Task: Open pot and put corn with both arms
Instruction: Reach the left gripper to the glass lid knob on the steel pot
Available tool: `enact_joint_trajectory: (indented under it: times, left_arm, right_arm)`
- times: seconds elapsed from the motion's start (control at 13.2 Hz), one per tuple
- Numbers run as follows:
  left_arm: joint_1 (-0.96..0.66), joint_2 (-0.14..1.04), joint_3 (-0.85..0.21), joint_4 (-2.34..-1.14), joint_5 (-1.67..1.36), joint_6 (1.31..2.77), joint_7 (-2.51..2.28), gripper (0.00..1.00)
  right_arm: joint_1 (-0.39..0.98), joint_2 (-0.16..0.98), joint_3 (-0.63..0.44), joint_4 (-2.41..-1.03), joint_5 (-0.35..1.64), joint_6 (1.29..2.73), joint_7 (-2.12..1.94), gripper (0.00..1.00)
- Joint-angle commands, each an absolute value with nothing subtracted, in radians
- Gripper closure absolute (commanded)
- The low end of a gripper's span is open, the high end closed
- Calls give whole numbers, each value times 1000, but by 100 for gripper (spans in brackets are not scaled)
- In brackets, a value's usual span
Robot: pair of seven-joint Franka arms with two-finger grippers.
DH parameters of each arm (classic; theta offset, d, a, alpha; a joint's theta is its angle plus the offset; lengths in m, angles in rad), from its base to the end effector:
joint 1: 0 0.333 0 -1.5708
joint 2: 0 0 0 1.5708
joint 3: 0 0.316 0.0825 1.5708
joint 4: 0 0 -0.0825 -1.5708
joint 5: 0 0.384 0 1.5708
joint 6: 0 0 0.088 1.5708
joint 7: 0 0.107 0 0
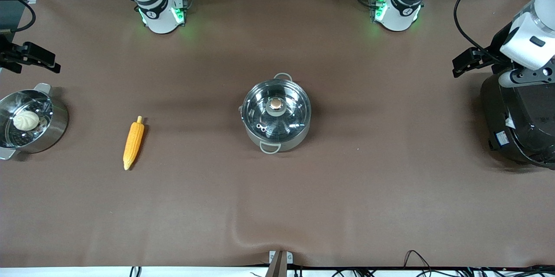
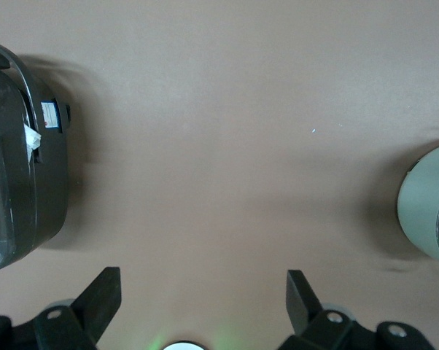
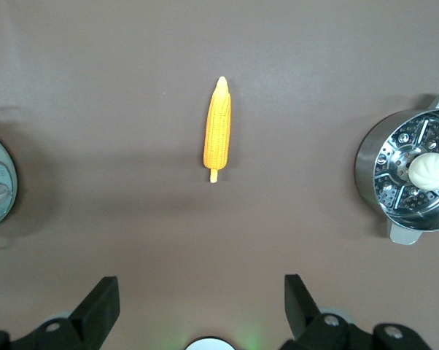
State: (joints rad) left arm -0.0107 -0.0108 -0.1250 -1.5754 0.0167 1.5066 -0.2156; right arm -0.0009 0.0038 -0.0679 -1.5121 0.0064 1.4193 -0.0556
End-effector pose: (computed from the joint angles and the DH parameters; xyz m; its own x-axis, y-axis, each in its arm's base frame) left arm 0.5394 -0.0721 0.6228 0.9953 0.0811 -0.0528 0.0796 -0.9964 -0.0301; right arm 0.5386 -0.0363 0.6371 0.9953 -0.0119 -0.0959 -0.0131 -0.9998 -0.0115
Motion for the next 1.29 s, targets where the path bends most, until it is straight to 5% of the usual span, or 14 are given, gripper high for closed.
enact_joint_trajectory:
  times: [0.0, 0.83, 1.21]
  left_arm:
    - [-11, -6, -126, -1554, 6, 1483, -189, 0]
    - [-38, 52, -210, -1536, 0, 1477, -337, 0]
    - [-223, 194, -224, -1456, 2, 1515, -629, 0]
  right_arm:
    - [2, -9, -69, -1517, 17, 1408, -58, 0]
    - [2, -9, -69, -1522, 17, 1410, -58, 0]
    - [2, -9, -69, -1523, 17, 1410, -58, 0]
